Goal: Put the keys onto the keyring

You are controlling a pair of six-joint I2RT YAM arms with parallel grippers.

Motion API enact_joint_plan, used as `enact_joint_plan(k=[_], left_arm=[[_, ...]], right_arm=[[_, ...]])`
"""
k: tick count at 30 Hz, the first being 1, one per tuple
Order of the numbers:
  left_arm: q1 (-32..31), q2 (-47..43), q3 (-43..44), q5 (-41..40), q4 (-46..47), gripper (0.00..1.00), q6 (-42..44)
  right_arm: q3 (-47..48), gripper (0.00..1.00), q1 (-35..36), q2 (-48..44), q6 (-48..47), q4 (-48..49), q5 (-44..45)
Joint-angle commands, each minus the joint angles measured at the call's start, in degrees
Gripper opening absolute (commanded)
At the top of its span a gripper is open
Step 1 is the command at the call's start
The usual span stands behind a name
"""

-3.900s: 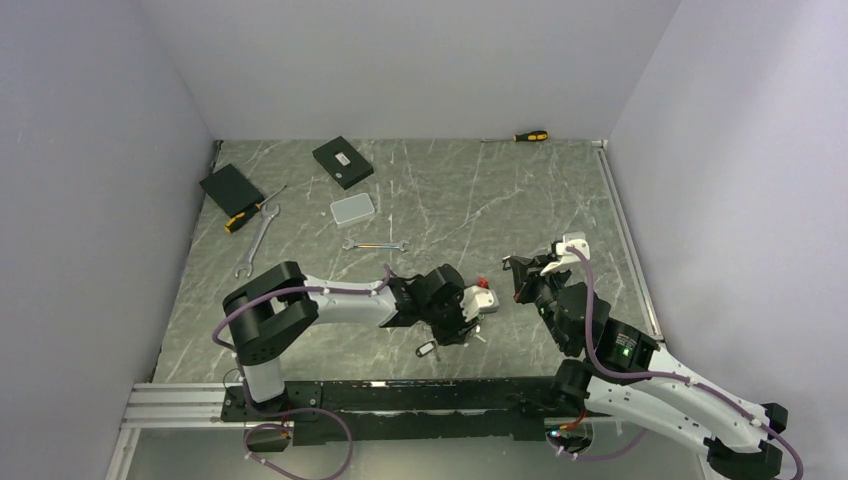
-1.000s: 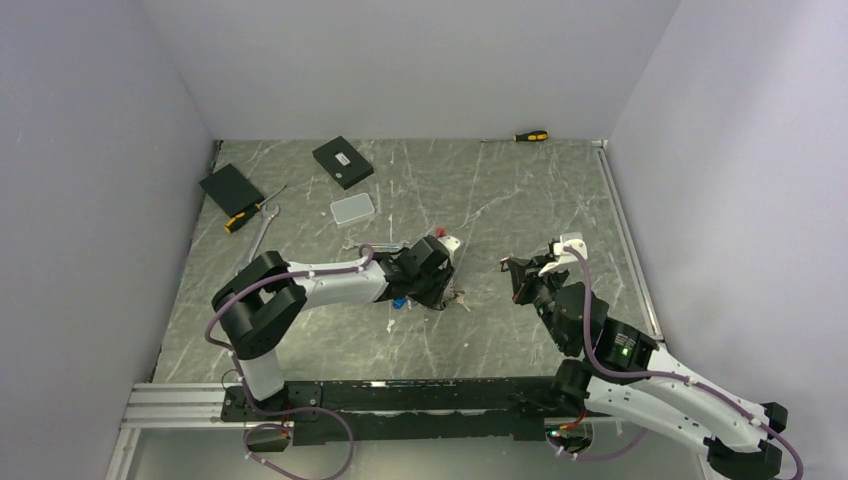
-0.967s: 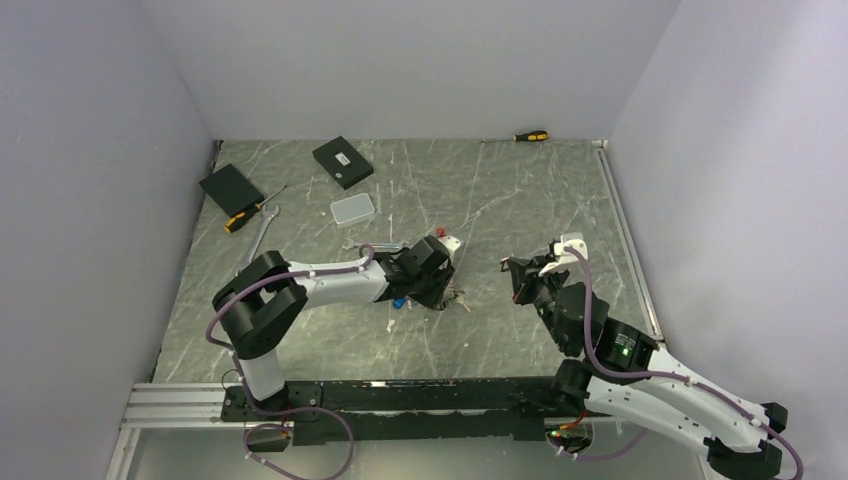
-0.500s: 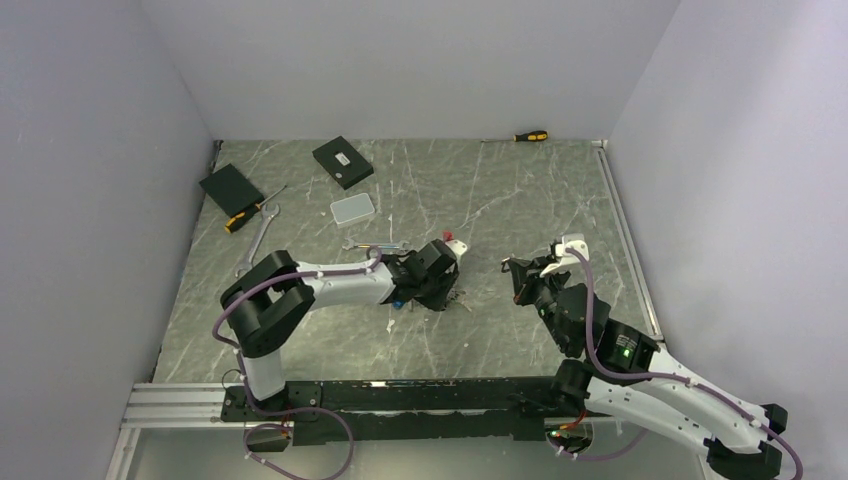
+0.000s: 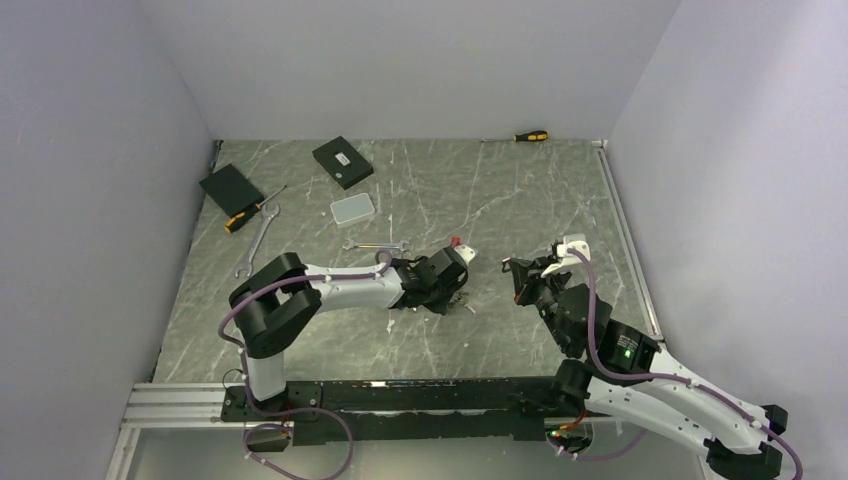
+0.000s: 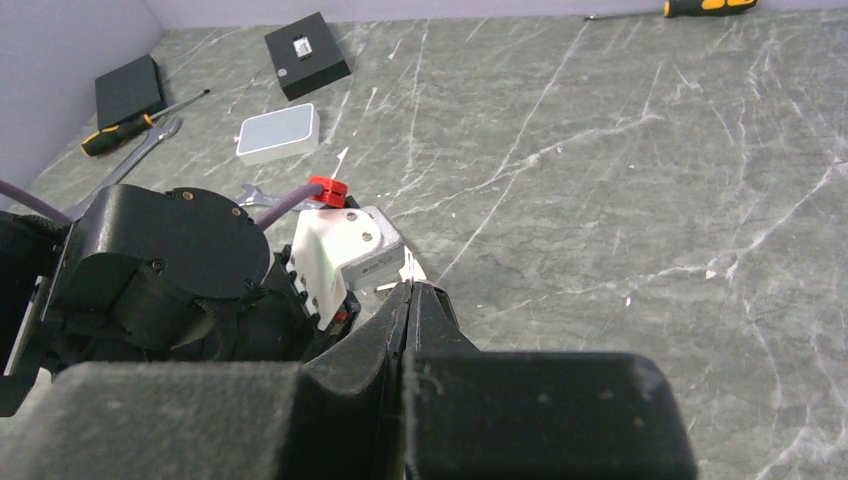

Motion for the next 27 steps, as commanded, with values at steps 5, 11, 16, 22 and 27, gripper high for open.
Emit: enact_joint_plan(k=[5, 11, 16, 22, 27], left_arm=[[-0.59, 0.97, 2.31, -0.99, -1.28, 0.00, -0.27], [-0.55, -1.06, 3.54, 1.12, -2.14, 0.00, -1.23], [1.06, -3.37, 5.70, 4.48, -5.53, 0.00, -2.46], [4.96, -6.61, 4.56, 11.27, -5.65, 0.00, -5.99], [6.38, -7.30, 3.71, 13.48, -5.05, 0.00, -7.10]], right_arm=[[-0.12, 0.00, -0.01, -1.04, 0.90, 0.51, 0.53], [0.09, 0.00, -0.01, -1.38, 0.81, 0.10, 0.62], [0.01, 0.00, -0.01, -1.65, 0.66, 0.31, 0.41], [-0.61, 0.00, -0.01, -2.02, 0.53, 0.94, -1.36], [-1.11, 0.00, -0.01, -2.07, 1.75, 0.22, -2.44]])
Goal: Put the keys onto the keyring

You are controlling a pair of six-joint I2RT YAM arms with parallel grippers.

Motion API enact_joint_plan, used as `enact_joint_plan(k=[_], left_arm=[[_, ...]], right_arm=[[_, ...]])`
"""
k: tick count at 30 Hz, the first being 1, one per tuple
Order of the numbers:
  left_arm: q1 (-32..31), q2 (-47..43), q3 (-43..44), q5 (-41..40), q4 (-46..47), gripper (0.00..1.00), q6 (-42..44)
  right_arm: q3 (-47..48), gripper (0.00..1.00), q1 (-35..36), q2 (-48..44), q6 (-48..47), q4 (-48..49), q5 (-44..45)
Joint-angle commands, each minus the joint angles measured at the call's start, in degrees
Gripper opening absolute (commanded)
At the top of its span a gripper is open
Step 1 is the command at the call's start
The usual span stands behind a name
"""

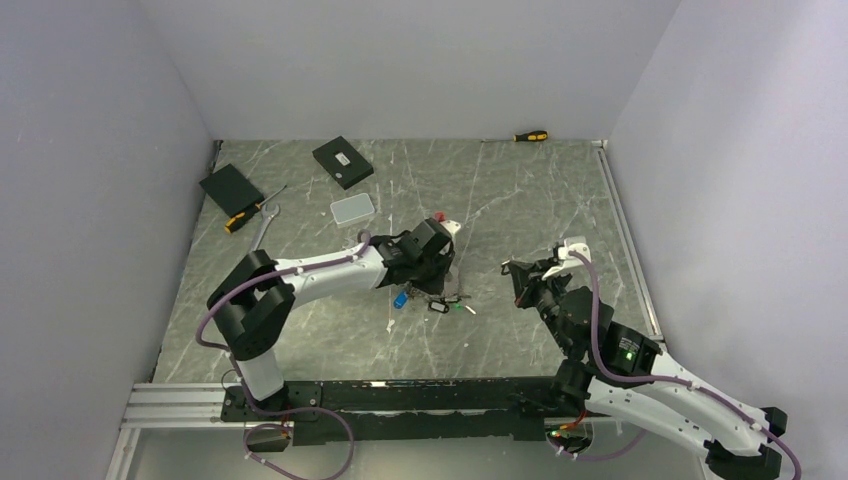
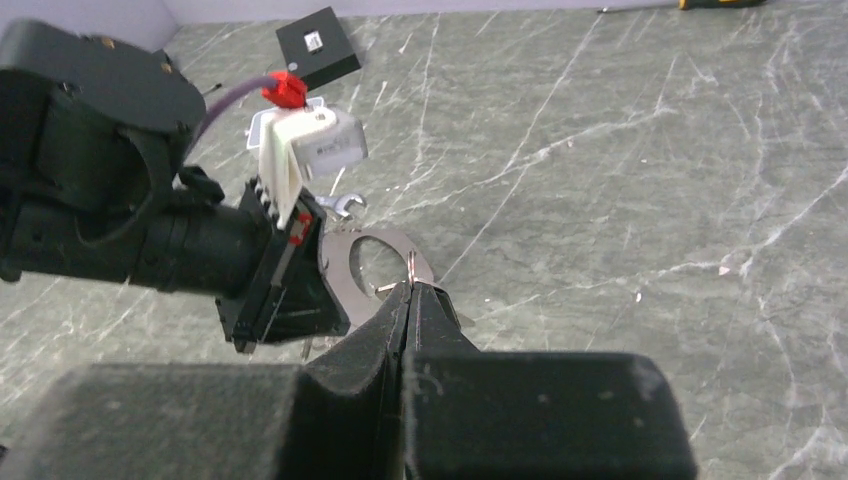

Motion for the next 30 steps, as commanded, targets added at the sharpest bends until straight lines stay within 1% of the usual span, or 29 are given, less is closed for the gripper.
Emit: enact_joint_plan(k=[1, 6, 10, 16, 21, 30], left_arm=[[1.08, -2.68, 0.22, 4.56, 1.20, 0.00, -2.85], [2.62, -2.11, -0.26, 7.45, 2.85, 0.00, -4.74], [3.69, -1.26, 0.15, 9.24, 2.00, 0.00, -5.54], [3.79, 1.94, -0.32, 11.73, 0.13, 0.00, -3.95], [3.83, 4.92, -1.98, 14.96, 2.64, 0.00, -5.54], [3.80, 6.91, -1.97, 14.77, 3.60, 0.00, -5.95]], right_arm=[[-0.65, 0.00, -0.01, -0.39, 1.77, 0.65, -1.84], [-2.92, 0.00, -0.01, 1.39, 5.93, 2.33, -6.28], [-5.65, 0.00, -0.01, 4.03, 9.58, 5.62, -10.11], [-8.50, 0.00, -0.01, 7.24, 12.11, 8.54, -11.82], [-10.69, 0.00, -0.01, 10.04, 14.14, 10.54, -14.38], [-13.32, 0.00, -0.01, 13.22, 19.39, 12.93, -19.11]])
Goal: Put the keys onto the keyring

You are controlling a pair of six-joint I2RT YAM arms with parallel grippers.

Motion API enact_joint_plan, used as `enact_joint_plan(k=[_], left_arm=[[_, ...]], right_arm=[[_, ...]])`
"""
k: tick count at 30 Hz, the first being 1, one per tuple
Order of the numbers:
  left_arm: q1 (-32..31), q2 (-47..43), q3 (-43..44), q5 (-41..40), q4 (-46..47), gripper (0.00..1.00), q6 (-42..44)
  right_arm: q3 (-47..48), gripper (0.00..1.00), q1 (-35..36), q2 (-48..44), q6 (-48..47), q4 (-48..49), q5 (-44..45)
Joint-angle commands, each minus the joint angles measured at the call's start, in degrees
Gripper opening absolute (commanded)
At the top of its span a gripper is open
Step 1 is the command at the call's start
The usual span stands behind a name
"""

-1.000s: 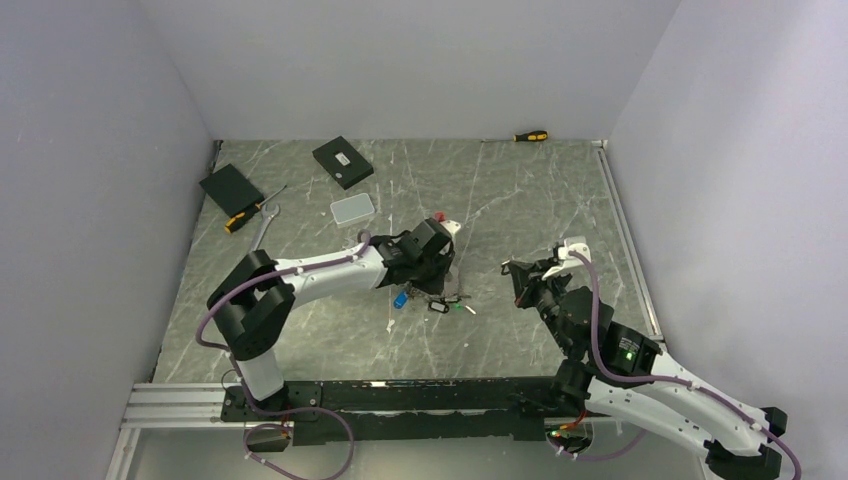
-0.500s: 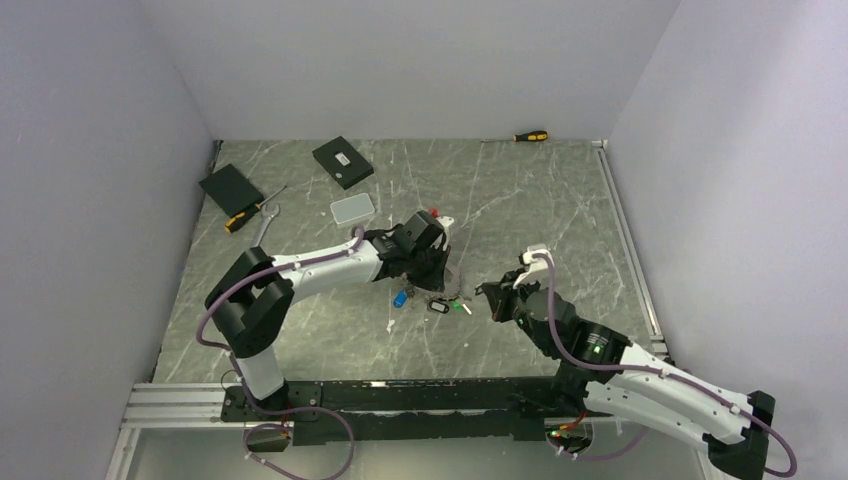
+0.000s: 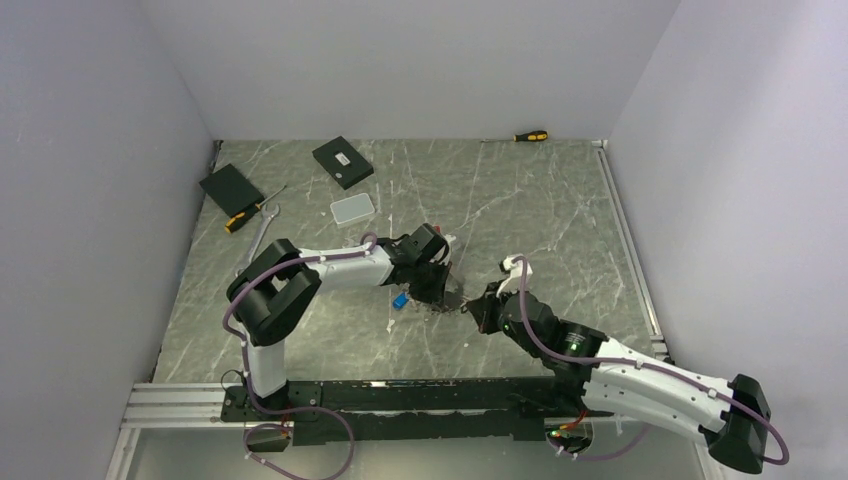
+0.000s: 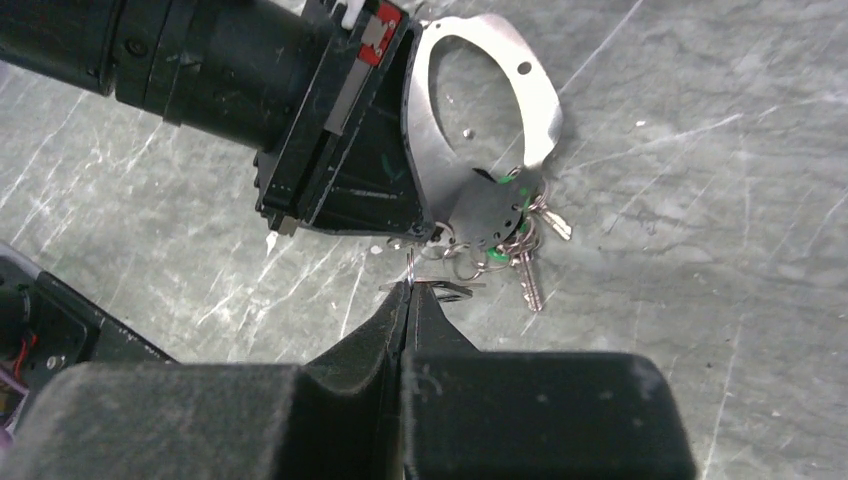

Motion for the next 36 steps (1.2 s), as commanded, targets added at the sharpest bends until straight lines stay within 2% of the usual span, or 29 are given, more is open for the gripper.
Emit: enact_joint_plan(k=[1, 5, 11, 17, 28, 36], left_arm=[[-0.07, 0.65, 0.13, 0.45, 1.10, 0.00, -1.10], [-0.02, 0.16, -0.15, 0.28, 1.03, 0.00, -1.20], [-0.03, -0.54, -0.05, -0.39, 0.50, 0.00, -0.93], [-0.08, -1.37, 0.08, 0.03, 0.02, 0.00, -0.66], [-0.01, -2.76, 0.07, 1.20, 0.04, 0.00, -0.09], [0.03, -4.51, -1.28, 2.02, 2.00, 0.00, 0.39]], right_arm=[[-0.44, 0.00, -0.01, 0.72, 3.71, 4.56, -3.01], [-0.91, 0.00, -0.01, 2.88, 4.83, 7.02, -5.51], [-0.73, 0.00, -0.01, 10.97, 6.48, 12.29, -9.84], [-2.57, 0.00, -0.10, 14.79, 7.60, 16.11, -9.34], [-2.65, 0.00, -3.07, 23.07, 7.57, 18.66, -10.85], [-3.83, 0.00, -4.52, 24.04, 6.39, 18.36, -11.81]])
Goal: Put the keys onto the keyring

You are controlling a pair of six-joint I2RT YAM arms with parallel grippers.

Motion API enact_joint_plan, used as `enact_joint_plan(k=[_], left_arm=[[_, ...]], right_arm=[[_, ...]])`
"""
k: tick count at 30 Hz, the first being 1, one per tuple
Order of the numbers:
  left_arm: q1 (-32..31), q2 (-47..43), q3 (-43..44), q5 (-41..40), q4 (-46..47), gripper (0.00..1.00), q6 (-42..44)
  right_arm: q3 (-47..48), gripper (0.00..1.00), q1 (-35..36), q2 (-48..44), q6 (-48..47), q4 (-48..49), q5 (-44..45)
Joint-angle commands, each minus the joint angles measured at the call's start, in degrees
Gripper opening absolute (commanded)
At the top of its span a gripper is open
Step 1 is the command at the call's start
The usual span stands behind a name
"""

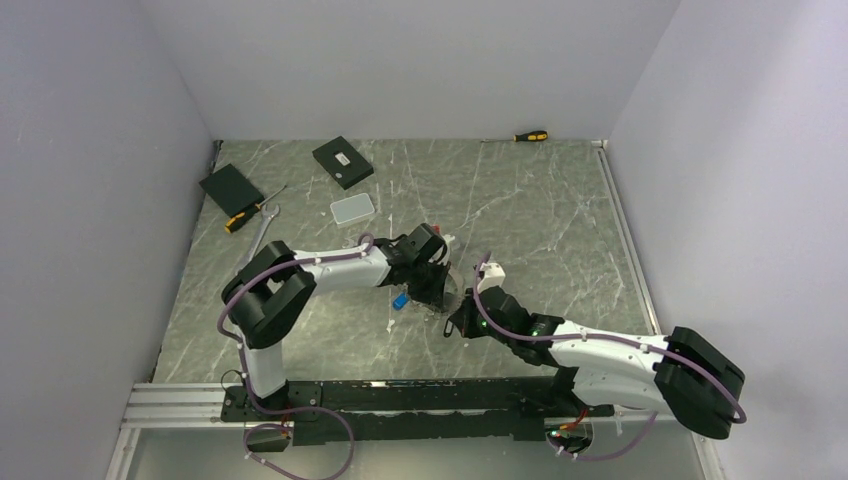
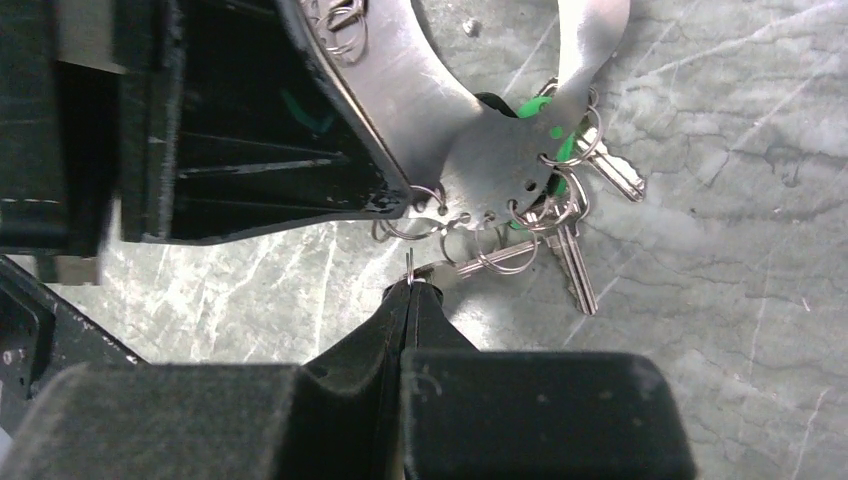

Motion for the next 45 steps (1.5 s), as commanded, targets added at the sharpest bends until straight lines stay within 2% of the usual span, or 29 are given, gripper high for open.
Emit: enact_joint_plan(k=[1, 6, 13, 31, 38, 45], left_arm=[[-0.03, -3.36, -0.41, 1.50, 1.55, 0.00, 0.28], [-0.04, -3.30, -0.44, 1.86, 1.97, 0.00, 0.51], [-0.02, -3.81, -0.39, 2.21, 2.51, 0.00, 0.82], [-0.05, -3.65, -0.70, 3.23, 3.30, 0.00, 1.39], [-0.04, -3.48, -0.70, 3.64, 3.71, 0.00, 1.39], [-0.06, -4.15, -0.08, 4.11, 3.15, 0.00, 1.28]], right_arm=[[-1.06, 0.00, -1.03, -0.54, -0.81, 1.24, -1.04], [-2.63, 0.00, -2.61, -1.28, -2.82, 2.90, -4.02], [-2.48, 0.00, -3.97, 2.95, -4.16, 5.66, -6.60], [-2.67, 0.00, -7.43, 0.17, -8.77, 6.32, -8.41], [-3.43, 0.00, -7.43, -0.82, -10.43, 11.06, -14.88], [-2.19, 0.00, -7.41, 3.87, -9.60, 11.44, -16.02]])
